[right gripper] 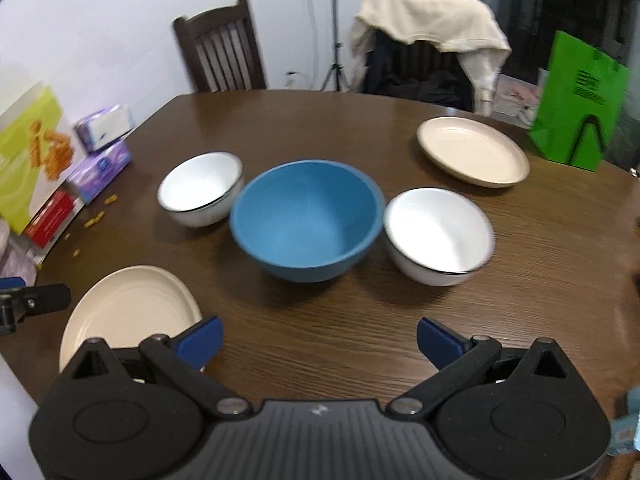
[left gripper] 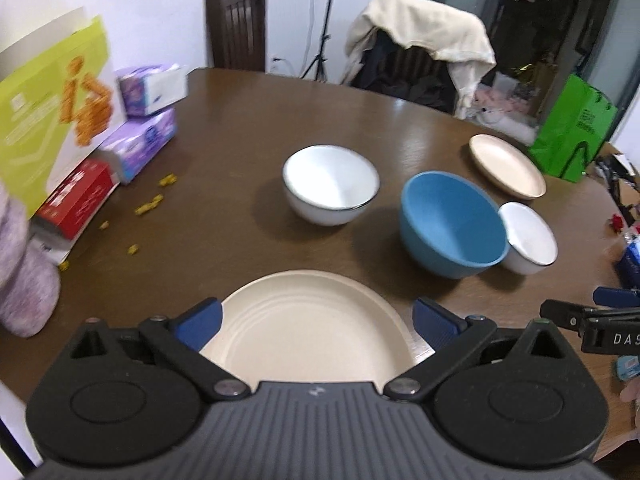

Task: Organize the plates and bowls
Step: 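Move both tools forward toward the last cream plate by the green bag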

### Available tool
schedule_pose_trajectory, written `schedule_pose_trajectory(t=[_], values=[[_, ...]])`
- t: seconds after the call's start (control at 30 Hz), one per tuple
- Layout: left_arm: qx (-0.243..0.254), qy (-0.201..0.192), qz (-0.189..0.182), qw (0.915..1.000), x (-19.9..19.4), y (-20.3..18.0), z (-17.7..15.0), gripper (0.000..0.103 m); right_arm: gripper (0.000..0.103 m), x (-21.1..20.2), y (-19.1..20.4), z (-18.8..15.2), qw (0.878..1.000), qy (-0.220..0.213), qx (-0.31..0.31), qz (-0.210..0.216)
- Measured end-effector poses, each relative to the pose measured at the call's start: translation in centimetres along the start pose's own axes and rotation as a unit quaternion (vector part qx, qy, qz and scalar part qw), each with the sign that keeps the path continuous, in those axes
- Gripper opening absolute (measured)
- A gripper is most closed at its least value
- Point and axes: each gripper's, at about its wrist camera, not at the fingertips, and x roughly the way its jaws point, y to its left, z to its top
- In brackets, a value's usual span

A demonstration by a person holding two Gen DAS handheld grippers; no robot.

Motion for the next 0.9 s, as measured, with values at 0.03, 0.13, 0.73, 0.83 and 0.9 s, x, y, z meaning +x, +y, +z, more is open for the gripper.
schedule_pose_trajectory(t=[0.03, 0.13, 0.73, 0.83, 0.9], values=[[0.005, -0.005, -0.006, 1.0, 0.0, -0.6, 0.3, 0.103, 0.103, -0.3, -0.7, 0.0, 1.0, -0.002, 0.006, -0.006], [0.02, -0.015, -0.024, 0.9994, 0.3, -2.6, 1.3, 0.103, 0.103, -1.0, -2.5, 0.0, 1.0, -0.008, 0.021, -0.019], [0.052, -0.03, -0.082, 0.9948, 4.9, -13.7, 9.1, 0.103, 0.103, -1.2, -14.5, 3.2, 0.994, -0.018, 0.076, -0.077], [0.052, -0.025, -0.087, 0.9945, 6.2, -15.4, 10.5, 0.103, 0.103, -0.5, -16.2, 4.0, 0.994, -0.015, 0.08, -0.079], [0.052, -0.018, -0.089, 0.9946, 7.2, -16.3, 11.4, 0.103, 0.103, 0.2, -17.4, 4.7, 0.993, -0.013, 0.084, -0.08]])
